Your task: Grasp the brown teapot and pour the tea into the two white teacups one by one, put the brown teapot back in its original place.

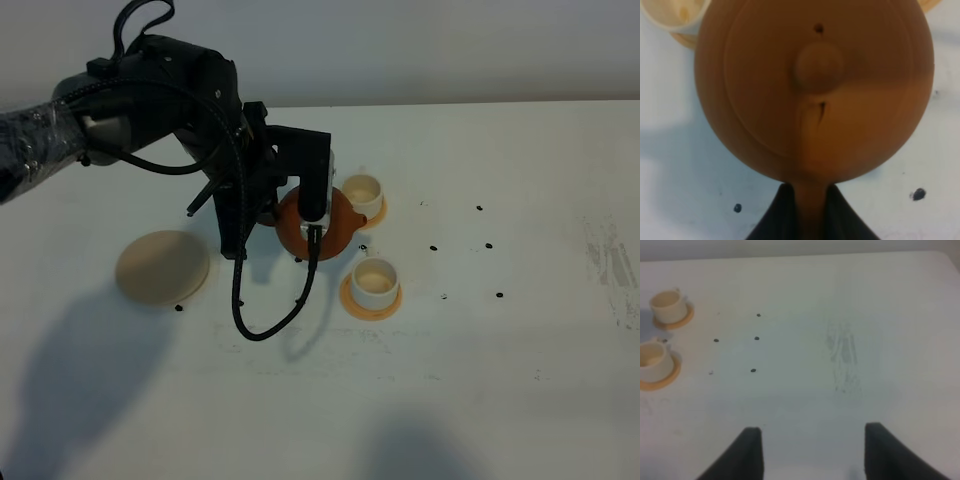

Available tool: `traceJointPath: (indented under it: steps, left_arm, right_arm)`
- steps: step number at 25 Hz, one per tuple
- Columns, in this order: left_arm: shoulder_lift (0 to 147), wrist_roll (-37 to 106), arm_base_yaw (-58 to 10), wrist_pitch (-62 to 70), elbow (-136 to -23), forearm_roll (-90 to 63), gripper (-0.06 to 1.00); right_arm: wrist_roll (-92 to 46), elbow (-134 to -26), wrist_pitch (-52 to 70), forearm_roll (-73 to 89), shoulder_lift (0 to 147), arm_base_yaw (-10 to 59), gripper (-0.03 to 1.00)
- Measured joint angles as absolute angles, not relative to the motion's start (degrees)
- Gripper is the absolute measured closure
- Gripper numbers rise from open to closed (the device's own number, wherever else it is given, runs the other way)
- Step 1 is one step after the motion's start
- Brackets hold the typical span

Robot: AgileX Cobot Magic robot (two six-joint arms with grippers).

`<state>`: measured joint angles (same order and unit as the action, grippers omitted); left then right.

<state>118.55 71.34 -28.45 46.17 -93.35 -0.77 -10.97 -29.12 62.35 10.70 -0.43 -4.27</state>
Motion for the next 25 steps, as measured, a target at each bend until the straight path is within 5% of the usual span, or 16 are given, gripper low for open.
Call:
traceJointPath:
  steps: [25]
  left_arm:
    - [120.13, 74.92, -32.98, 43.14, -93.35, 9.15, 0.83]
  right_arm:
    - [-10.97, -29.12, 62.35, 10.7, -0.43, -4.27, 0.53]
